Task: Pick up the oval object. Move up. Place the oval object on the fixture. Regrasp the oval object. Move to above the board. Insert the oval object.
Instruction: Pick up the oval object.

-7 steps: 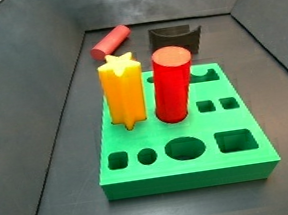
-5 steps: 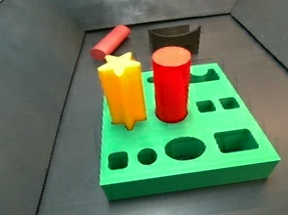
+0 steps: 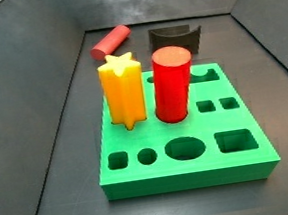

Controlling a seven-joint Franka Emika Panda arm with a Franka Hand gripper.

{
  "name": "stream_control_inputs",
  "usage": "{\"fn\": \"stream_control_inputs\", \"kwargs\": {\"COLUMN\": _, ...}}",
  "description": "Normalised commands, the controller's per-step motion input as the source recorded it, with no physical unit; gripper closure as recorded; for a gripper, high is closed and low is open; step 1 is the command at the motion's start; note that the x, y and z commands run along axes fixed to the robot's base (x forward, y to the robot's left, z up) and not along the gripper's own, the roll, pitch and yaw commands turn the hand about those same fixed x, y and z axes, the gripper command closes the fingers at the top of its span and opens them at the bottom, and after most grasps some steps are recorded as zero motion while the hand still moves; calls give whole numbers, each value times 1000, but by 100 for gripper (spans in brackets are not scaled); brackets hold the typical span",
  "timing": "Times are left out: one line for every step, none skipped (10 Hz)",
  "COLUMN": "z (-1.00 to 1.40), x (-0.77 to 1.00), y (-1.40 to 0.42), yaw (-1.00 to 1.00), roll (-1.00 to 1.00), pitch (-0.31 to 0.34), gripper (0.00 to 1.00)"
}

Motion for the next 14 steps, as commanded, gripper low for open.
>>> {"fn": "stream_control_inputs", "kwargs": {"z": -526, "x": -71, "y": -43, "yaw": -254, "roll": 67, "pitch": -207, "gripper": 0}}
{"fn": "stream_control_inputs", "kwargs": {"z": -426, "x": -57, "y": -6, "yaw": -249, "roll": 69, "pitch": -154, "gripper": 0}}
{"fn": "stream_control_inputs", "kwargs": {"z": -331, "x": -166, "y": 0, "yaw": -269, "roll": 43, "pitch": -127, "gripper": 0}}
{"fn": "stream_control_inputs", "kwargs": {"z": -280, "x": -220, "y": 46, "yaw": -229, "roll": 36, "pitch": -97, "gripper": 0}}
{"fn": "stream_control_inputs", "kwargs": {"z": -277, "x": -240, "y": 29, "yaw": -214, "roll": 51, "pitch": -90, "gripper": 0}}
{"fn": "stream_control_inputs", "kwargs": {"z": -309, "x": -200, "y": 31, "yaw": -237, "roll": 40, "pitch": -104, "gripper": 0}}
{"fn": "stream_control_inputs", "kwargs": {"z": -349, "x": -186, "y": 29, "yaw": -211, "roll": 70, "pitch": -90, "gripper": 0}}
{"fn": "stream_control_inputs", "kwargs": {"z": -386, "x": -157, "y": 0, "yaw": -191, "roll": 104, "pitch": -73, "gripper": 0}}
{"fn": "stream_control_inputs", "kwargs": {"z": -403, "x": -157, "y": 0, "yaw": -163, "roll": 101, "pitch": -69, "gripper": 0}}
{"fn": "stream_control_inputs", "kwargs": {"z": -406, "x": -91, "y": 23, "yaw": -134, "roll": 86, "pitch": -73, "gripper": 0}}
{"fn": "stream_control_inputs", "kwargs": {"z": -466, "x": -69, "y": 14, "yaw": -154, "roll": 74, "pitch": -113, "gripper": 0}}
{"fn": "stream_control_inputs", "kwargs": {"z": -517, "x": -54, "y": 3, "yaw": -157, "roll": 71, "pitch": -141, "gripper": 0}}
{"fn": "stream_control_inputs", "kwargs": {"z": -426, "x": -71, "y": 37, "yaw": -160, "roll": 57, "pitch": -107, "gripper": 0}}
{"fn": "stream_control_inputs", "kwargs": {"z": -220, "x": -186, "y": 51, "yaw": -134, "roll": 111, "pitch": 0, "gripper": 0}}
